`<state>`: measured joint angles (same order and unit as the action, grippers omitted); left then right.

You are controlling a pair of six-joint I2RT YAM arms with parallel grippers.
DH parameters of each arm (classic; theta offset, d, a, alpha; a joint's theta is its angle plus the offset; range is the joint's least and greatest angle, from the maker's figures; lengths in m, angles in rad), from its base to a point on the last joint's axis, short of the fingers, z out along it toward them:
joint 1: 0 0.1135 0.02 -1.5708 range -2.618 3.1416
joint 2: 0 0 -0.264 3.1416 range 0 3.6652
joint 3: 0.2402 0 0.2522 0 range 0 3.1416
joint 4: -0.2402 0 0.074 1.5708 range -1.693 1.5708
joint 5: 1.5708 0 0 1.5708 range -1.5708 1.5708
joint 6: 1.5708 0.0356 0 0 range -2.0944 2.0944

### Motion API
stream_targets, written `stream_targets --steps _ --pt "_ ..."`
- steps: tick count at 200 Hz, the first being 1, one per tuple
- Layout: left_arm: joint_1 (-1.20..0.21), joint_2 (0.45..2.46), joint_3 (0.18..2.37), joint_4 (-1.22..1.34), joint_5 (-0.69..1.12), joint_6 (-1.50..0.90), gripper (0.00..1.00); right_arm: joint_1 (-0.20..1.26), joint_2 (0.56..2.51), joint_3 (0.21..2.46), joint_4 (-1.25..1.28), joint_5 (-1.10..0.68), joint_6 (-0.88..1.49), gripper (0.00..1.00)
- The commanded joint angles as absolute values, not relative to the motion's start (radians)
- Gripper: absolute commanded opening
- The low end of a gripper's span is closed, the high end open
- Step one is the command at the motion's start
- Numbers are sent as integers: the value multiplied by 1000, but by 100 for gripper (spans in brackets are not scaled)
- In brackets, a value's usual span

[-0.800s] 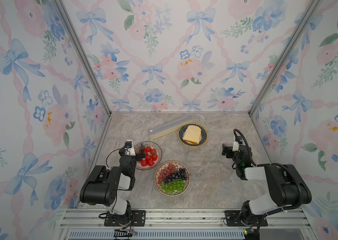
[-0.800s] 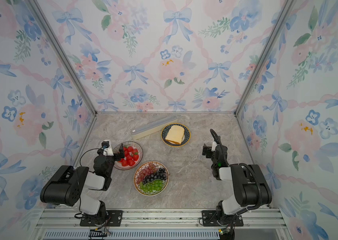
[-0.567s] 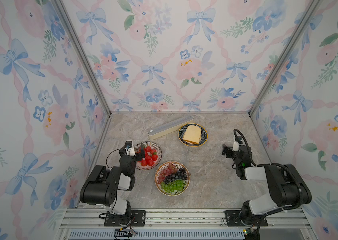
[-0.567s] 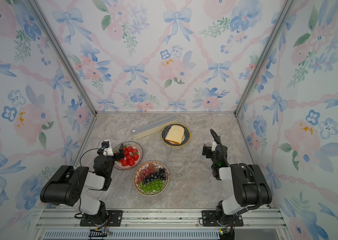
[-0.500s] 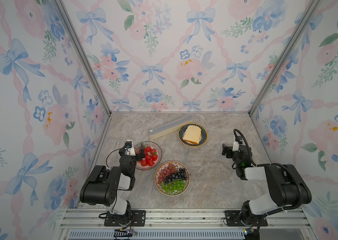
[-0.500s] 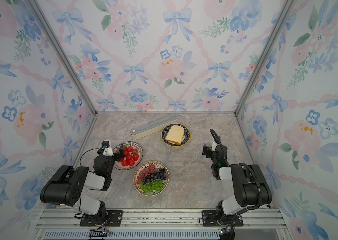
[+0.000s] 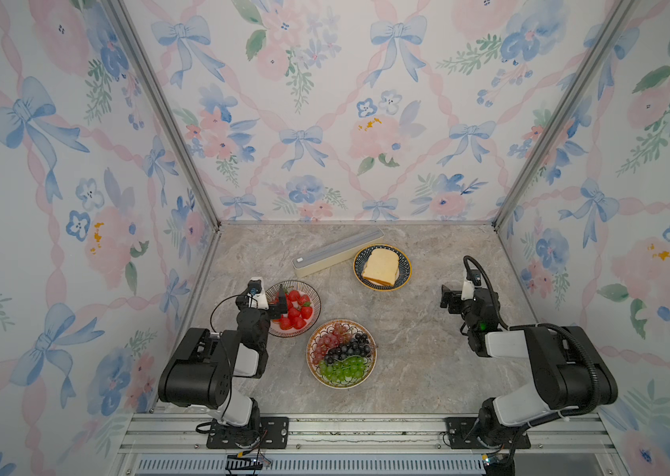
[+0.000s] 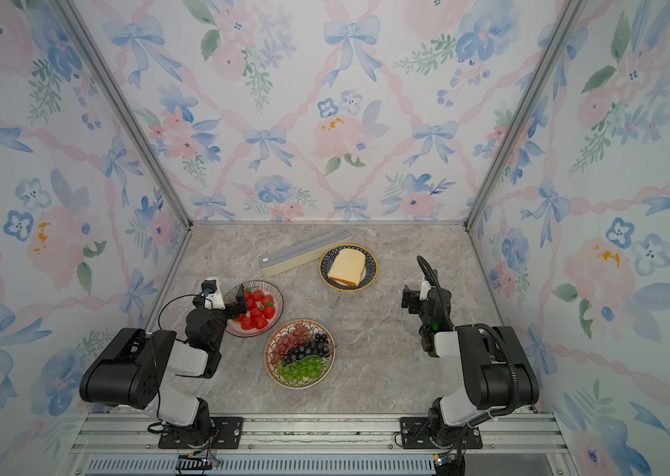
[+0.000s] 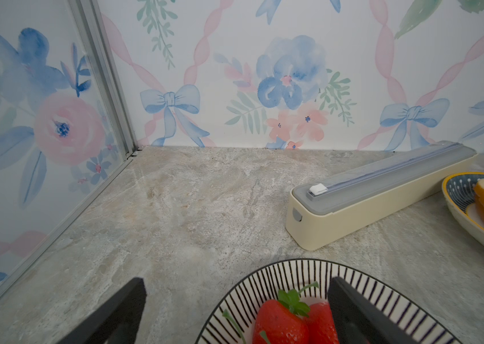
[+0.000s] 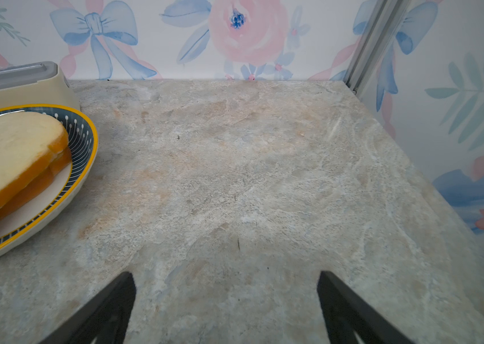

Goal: Wrap the plate with plastic wrap
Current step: Move the plate to the center of the board.

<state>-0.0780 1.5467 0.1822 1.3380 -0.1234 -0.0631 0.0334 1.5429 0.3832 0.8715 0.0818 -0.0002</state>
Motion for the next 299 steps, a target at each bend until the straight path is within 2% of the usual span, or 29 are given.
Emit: stream_targets --steps 1,17,30,46,62,79,132,175,213,261,299 --pt "-84 1542 183 1354 -146 -62 98 27 1539 400 877 68 15 97" --pt "-84 1477 171 1334 -189 -77 98 30 1509 386 890 90 20 97" --pt "-86 1390 179 1250 -232 -90 98 30 1420 388 808 104 21 97" --pt "-94 1276 185 1164 -256 -94 98 30 1292 434 609 101 23 97" --pt "-97 1176 200 1101 -272 -209 98 30 1207 522 371 106 48 97" --pt "-106 1121 268 957 -198 -321 98 32 1159 620 151 92 93 97" --pt "-354 1151 439 651 -179 -412 98 32 1129 752 -164 -35 224 97" --pt "-527 1302 616 463 -165 -451 98 28 1206 794 -221 -149 268 97" --pt "-633 1485 821 334 -90 -484 98 24 1364 867 -172 -253 314 97" --pt "-658 1698 1011 296 2 -596 98 39 1622 1034 -57 -373 371 97" --pt "-638 1839 1124 273 -12 -639 98 59 1820 1173 45 -440 450 97"
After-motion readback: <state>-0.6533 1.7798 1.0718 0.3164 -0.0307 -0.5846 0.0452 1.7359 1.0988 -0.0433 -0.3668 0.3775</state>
